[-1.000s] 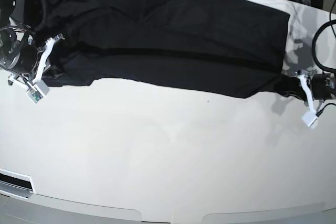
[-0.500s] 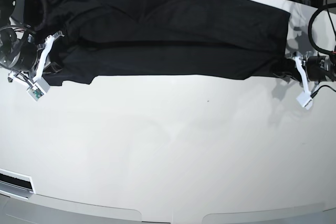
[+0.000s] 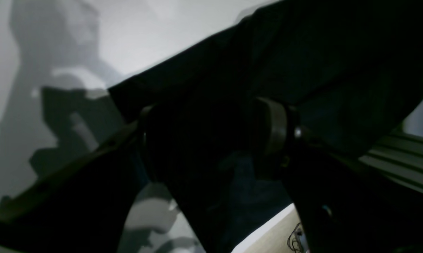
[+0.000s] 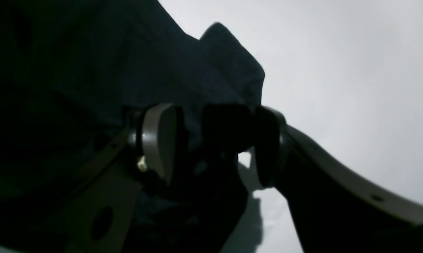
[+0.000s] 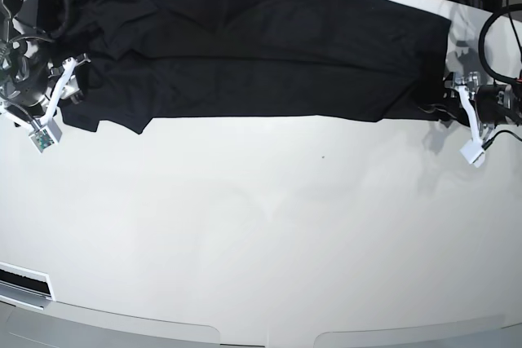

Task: Layout the t-shirt on the table in an organized manner, then fold the t-shirt properly
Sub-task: 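Hold the folded edge with both grippers and smooth it flat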

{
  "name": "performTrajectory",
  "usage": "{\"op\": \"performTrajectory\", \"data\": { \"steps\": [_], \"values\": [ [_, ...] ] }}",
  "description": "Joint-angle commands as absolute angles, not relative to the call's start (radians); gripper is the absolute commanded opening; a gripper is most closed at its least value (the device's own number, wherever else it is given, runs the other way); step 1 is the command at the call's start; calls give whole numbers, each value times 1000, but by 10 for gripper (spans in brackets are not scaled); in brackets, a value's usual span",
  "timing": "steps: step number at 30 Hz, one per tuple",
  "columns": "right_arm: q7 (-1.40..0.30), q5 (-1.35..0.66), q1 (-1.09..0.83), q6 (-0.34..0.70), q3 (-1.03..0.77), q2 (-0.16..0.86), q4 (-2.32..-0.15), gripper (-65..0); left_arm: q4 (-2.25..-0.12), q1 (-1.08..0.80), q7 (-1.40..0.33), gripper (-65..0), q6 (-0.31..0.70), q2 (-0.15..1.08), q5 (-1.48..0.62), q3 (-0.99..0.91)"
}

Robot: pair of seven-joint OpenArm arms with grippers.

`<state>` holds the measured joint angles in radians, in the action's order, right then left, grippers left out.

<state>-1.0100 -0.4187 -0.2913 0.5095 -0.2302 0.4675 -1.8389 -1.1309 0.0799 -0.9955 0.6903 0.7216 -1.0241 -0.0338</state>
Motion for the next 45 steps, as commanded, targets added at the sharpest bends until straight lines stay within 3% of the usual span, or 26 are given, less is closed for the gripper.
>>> {"op": "performTrajectory", "data": {
  "steps": [1, 16, 20, 24, 32, 39, 45],
  "values": [
    [-981, -421, -283, 486, -237, 485, -1852, -282, -1143, 94, -986, -288, 698, 748, -1044, -44],
    [-863, -501, -177, 428, -236, 477, -1560, -284, -1143, 94, -958, -288, 680, 748, -1044, -44],
    [-899, -601, -149, 504, -236, 476, -1501, -298, -1143, 95, -957, -288, 680, 748, -1045, -44],
    [-953, -670, -149, 562, -236, 477, -1501, -361, -1143, 94, -949, -288, 680, 748, -1045, -44],
    [-1025, -678, -149, 604, -236, 479, -1501, -367, -1143, 94, -939, -288, 680, 748, -1045, -44],
    [-1007, -680, -133, 631, -237, 481, -1527, -626, -1143, 94, -935, -288, 680, 748, -1044, -44],
    [-1007, -681, -133, 666, -238, 483, -1548, -650, -1143, 95, -930, -288, 680, 748, -1045, -44]
  ]
}}
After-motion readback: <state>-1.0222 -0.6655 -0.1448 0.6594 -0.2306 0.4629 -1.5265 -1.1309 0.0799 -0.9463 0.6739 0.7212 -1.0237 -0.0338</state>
